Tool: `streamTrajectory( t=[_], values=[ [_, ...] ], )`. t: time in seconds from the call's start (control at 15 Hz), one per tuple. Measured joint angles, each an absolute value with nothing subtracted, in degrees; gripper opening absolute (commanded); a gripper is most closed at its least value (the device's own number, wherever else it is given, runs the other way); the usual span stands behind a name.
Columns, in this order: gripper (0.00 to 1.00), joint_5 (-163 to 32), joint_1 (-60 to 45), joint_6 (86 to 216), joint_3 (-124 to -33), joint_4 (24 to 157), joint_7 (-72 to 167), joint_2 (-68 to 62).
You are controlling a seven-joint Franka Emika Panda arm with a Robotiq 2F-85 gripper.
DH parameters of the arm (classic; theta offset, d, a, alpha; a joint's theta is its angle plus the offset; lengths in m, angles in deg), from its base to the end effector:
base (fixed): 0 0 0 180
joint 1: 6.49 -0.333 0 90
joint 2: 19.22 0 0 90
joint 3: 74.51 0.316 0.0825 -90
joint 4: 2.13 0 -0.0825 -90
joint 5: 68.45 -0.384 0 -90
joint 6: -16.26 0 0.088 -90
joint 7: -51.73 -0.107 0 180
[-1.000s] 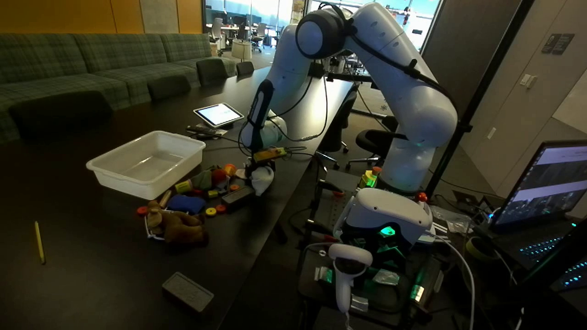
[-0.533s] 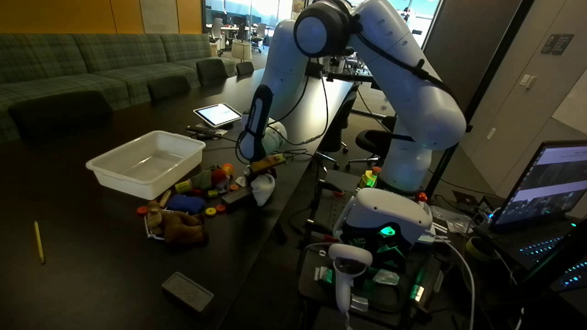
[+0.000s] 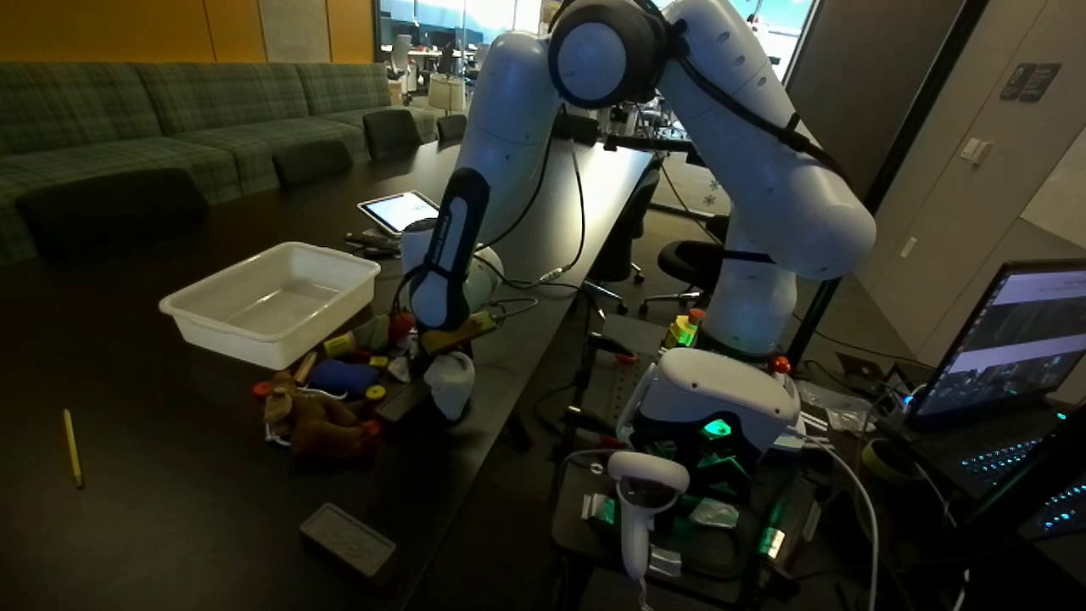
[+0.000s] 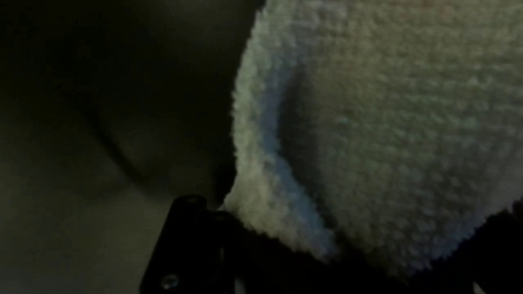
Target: Pick up the cloth and sweep away the items on the table, then put the cloth in the bowl
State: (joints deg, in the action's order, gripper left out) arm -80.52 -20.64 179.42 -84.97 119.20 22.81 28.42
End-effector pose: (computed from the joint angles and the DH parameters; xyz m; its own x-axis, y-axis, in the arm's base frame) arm 0.5245 0.0105 0.0170 0.8292 -0.5587 -0.0173 -0.5536 -0.8252 0.1122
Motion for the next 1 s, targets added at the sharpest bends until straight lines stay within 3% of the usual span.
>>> streamTrajectory(
  t=[0.6,1.0],
  values=[
    [0.06,-80.31,-30.96,182.69,-74.92,116.32,22.4,28.44],
    [0.06,-80.69,-36.25,182.68,-73.72,112.62,18.57,28.33]
  ],
)
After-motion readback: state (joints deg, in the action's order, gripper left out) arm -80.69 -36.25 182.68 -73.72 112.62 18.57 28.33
